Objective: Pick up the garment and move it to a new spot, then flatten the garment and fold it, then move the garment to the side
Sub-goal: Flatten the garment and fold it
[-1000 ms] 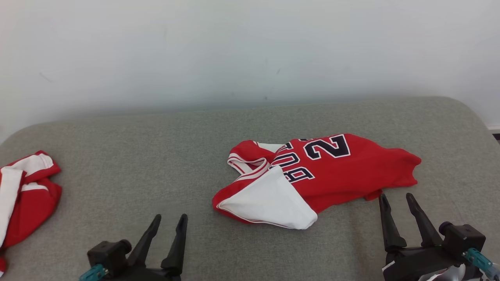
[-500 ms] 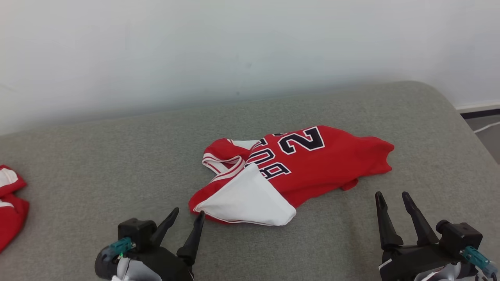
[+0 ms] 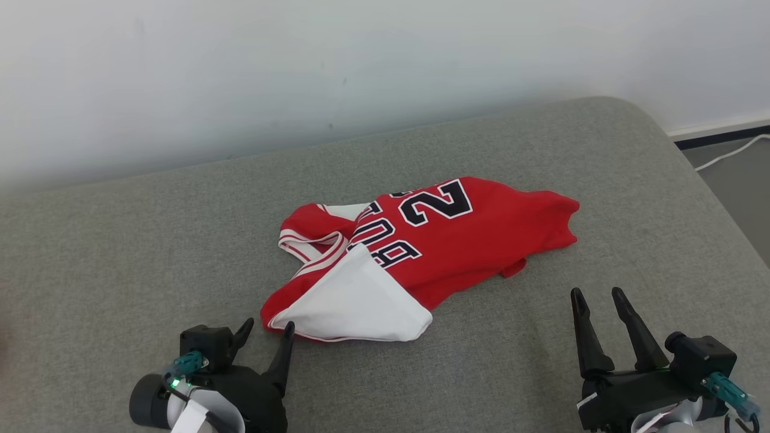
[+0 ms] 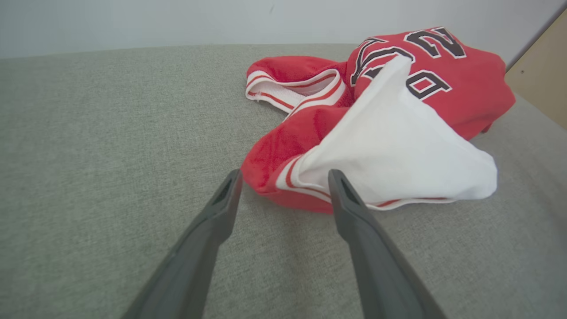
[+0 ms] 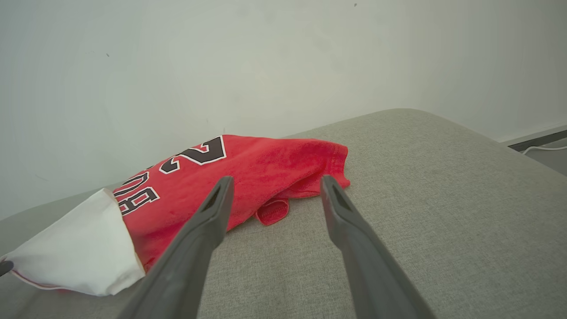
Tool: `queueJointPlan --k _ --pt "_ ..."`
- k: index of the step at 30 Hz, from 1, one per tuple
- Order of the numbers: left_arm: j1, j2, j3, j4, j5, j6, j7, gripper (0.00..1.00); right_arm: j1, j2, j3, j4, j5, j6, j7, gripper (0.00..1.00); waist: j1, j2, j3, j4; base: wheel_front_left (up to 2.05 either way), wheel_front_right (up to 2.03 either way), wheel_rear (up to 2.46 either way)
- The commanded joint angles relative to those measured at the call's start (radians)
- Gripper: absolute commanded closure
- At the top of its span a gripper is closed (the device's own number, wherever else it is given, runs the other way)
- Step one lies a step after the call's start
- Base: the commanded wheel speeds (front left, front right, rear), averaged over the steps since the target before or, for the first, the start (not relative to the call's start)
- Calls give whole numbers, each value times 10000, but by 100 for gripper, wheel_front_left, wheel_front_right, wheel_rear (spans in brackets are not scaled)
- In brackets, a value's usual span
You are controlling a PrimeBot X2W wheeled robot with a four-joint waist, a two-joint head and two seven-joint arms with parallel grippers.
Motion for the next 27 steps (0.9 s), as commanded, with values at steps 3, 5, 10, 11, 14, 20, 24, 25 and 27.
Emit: queueJointPlan --k 3,5,10,11,14,20,24,25,27 --pt "-205 75 25 199 47 133 38 5 -105 -22 39 62 78 -21 -52 0 -1 -1 55 -127 0 0 0" --pt "-195 64 18 286 14 177 79 69 -117 -22 51 96 88 -21 -65 0 -1 -1 40 -150 0 0 0" --pt "-161 18 -40 423 -85 124 107 100 -68 -22 73 178 118 -19 -83 0 -1 -1 -30 -110 0 0 0" --pt "-146 2 -57 449 -107 105 129 100 -54 -22 73 187 119 -21 -87 0 -1 -1 -45 -88 0 0 0" --pt "-137 -15 -64 494 -208 73 118 100 -21 -22 84 204 101 -21 -94 0 -1 -1 -82 -2 0 0 0" --pt "-128 34 259 365 -415 243 -174 100 6 -22 104 255 74 -21 -95 0 -1 -1 -181 160 0 0 0" --pt "-6 185 697 128 -740 494 -340 100 52 -24 57 273 41 -21 -99 0 -1 -1 -255 285 0 0 0" --pt "-6 185 697 128 -740 494 -340 100 52 -24 57 273 41 -21 -99 0 -1 -1 -255 285 0 0 0" --pt "87 292 938 -56 -916 633 -433 100 66 -22 26 272 22 -21 -100 0 -1 -1 -282 350 0 0 0"
